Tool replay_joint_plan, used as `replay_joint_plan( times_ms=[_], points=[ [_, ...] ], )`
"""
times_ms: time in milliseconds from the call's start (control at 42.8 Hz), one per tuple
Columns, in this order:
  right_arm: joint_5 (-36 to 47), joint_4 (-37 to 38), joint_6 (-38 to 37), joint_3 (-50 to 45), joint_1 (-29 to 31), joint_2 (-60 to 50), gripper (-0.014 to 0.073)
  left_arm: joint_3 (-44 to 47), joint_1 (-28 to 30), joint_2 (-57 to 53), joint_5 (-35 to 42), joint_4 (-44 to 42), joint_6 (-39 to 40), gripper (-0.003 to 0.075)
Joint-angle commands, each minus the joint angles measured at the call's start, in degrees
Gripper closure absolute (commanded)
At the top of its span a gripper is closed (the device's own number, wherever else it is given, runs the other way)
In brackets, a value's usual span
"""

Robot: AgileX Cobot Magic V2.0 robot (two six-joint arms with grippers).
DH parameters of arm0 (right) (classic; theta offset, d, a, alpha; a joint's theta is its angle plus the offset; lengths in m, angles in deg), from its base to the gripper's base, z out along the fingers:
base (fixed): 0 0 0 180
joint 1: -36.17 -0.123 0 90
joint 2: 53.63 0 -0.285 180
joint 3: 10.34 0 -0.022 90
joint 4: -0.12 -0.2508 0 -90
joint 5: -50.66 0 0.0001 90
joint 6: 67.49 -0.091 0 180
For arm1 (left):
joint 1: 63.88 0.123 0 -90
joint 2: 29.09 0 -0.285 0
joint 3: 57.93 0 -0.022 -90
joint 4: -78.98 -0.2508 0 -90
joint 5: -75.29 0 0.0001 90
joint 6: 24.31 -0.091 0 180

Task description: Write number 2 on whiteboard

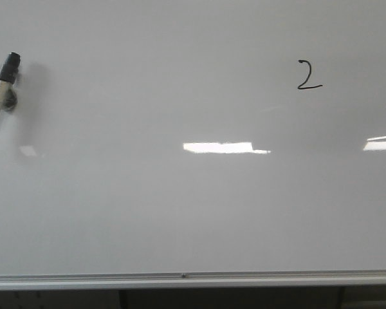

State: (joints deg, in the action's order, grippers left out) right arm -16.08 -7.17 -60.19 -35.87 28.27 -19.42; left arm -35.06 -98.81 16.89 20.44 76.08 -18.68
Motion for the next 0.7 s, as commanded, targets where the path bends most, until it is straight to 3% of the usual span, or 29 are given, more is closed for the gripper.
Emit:
replay_joint_plan(
  times_ms=[0, 561, 678],
  points=[
    [3.6, 0.2, 0.0, 1.2, 0.3, 0.3, 0.0662, -1.4, -0.5, 0.0, 4.0, -0.9, 1.1, 0.0741],
    [2.9, 0.2, 0.0, 1.2, 0.3, 0.3, 0.0662, -1.0, -0.5, -0.4, 4.2, -0.9, 1.1, 0.0741],
    [2.9, 0.2, 0.0, 1.2, 0.3, 0.3, 0.0662, 1.4, 4.3, -3.0, 5.8, -2.5, 0.7, 0.0741]
  ],
)
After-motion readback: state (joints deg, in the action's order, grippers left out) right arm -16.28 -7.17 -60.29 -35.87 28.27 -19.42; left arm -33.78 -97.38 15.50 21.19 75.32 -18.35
